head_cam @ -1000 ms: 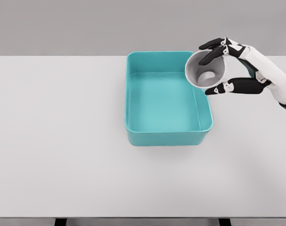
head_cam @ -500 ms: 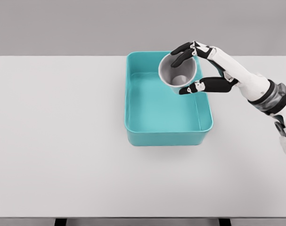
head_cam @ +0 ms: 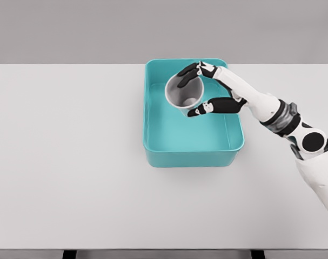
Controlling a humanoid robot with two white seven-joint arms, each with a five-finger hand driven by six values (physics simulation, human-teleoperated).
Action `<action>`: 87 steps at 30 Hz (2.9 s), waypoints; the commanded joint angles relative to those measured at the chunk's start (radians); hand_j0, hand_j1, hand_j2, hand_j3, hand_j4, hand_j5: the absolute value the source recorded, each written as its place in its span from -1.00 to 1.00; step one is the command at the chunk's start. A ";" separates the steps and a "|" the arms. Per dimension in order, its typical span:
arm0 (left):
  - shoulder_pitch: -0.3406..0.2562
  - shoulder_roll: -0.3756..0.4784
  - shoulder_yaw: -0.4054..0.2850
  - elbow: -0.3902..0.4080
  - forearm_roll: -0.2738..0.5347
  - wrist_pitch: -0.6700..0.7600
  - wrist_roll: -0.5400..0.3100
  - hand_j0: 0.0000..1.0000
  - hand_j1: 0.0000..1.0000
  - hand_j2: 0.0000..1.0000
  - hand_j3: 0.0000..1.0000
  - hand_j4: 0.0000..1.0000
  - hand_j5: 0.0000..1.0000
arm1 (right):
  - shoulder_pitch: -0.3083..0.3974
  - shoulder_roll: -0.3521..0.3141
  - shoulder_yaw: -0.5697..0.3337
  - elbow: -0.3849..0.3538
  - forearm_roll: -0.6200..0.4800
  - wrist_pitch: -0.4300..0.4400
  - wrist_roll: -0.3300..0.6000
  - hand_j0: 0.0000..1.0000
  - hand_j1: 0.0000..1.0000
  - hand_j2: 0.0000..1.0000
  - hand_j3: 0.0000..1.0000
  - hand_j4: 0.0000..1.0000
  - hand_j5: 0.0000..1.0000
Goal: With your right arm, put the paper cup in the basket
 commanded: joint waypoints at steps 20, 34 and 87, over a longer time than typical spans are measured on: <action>0.000 0.000 0.000 -0.001 0.000 0.000 0.000 1.00 1.00 1.00 1.00 1.00 1.00 | 0.003 0.072 0.047 0.154 0.040 0.002 0.016 0.07 0.07 0.07 0.07 0.07 0.07; 0.000 0.000 0.000 -0.001 0.000 0.000 0.000 1.00 1.00 1.00 1.00 1.00 1.00 | 0.012 0.074 0.050 0.201 0.040 0.002 0.027 0.08 0.08 0.08 0.08 0.08 0.08; 0.000 0.000 0.000 0.001 0.000 0.000 0.000 1.00 1.00 1.00 1.00 1.00 1.00 | 0.018 0.072 0.047 0.200 0.073 0.002 0.069 0.83 0.83 0.83 0.83 0.83 0.83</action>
